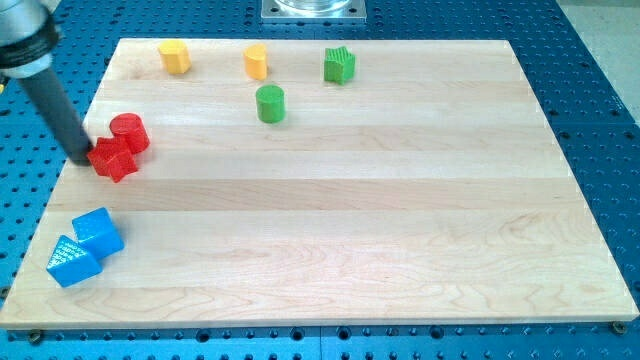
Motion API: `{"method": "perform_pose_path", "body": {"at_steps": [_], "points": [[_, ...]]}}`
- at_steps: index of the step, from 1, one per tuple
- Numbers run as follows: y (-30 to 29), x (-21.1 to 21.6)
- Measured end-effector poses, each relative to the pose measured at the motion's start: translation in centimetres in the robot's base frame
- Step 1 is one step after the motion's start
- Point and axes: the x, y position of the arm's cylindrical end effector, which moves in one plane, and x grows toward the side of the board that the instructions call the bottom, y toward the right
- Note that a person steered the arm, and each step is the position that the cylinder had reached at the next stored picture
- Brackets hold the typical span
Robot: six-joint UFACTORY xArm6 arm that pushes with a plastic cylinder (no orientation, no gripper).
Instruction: Separate the red blocks
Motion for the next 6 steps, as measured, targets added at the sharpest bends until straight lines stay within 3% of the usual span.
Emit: {"method": "perform_pose_path", "body": {"at_steps": [1,2,4,6], "points": [[7.6,-0.1],[7.3,0.5],[-1.0,-1.7],[7.2,-4.1]]}}
